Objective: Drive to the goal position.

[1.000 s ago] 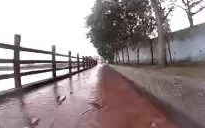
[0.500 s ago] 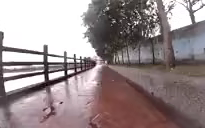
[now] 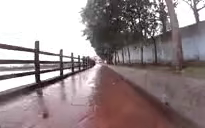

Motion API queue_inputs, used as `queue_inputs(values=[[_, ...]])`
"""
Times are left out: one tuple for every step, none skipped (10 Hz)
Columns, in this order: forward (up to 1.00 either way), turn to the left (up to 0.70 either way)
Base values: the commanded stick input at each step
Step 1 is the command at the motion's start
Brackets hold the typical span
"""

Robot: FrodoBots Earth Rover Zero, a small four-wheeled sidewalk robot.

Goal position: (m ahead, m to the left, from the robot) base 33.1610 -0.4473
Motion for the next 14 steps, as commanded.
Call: queue_inputs(values=[[1.00, -0.01], [1.00, -0.01], [1.00, -0.01], [1.00, -0.01], [1.00, -0.01], [1.00, -0.01], [1.00, -0.01], [1.00, -0.01], [1.00, 0.06], [1.00, 0.19], [1.00, 0.32], [1.00, 0.28], [1.00, 0.03], [1.00, 0.05]])
